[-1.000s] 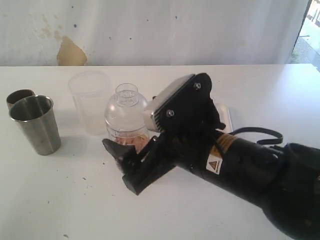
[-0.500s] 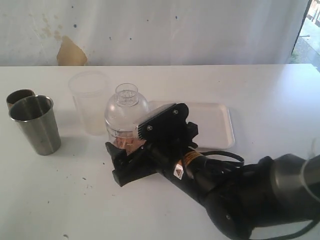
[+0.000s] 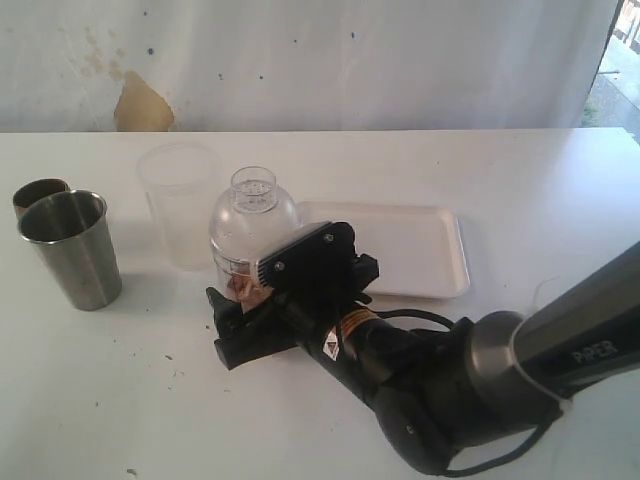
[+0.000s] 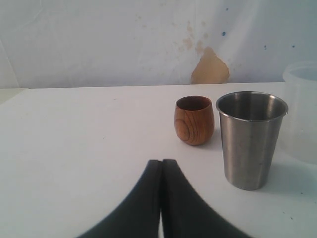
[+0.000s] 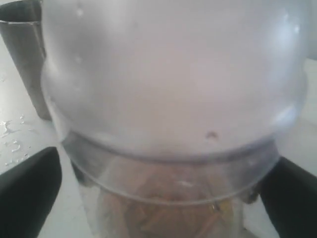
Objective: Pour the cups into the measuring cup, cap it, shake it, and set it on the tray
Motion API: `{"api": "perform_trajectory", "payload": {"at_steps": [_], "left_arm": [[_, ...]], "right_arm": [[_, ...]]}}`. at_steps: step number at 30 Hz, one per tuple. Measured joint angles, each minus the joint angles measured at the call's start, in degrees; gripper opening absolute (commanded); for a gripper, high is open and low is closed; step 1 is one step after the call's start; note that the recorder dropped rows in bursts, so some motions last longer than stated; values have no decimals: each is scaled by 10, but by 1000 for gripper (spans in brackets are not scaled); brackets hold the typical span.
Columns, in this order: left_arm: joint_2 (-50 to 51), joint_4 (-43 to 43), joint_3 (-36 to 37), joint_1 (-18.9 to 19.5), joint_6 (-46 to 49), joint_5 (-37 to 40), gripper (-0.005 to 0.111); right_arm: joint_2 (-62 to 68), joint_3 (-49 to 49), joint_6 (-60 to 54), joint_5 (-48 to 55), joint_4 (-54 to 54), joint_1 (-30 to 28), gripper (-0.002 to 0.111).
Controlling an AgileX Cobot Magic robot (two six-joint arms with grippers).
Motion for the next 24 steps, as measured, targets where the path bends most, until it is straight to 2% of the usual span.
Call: {"api": "perform_trajectory", "payload": {"at_steps": [11,24], "left_arm": [[0,0,0,0,0,0,0],[0,0,0,0,0,0,0]], "right_arm": [[52,-41,-1,-4,2,0,104],[57,-42,-1,-13,2,1,104]]}}
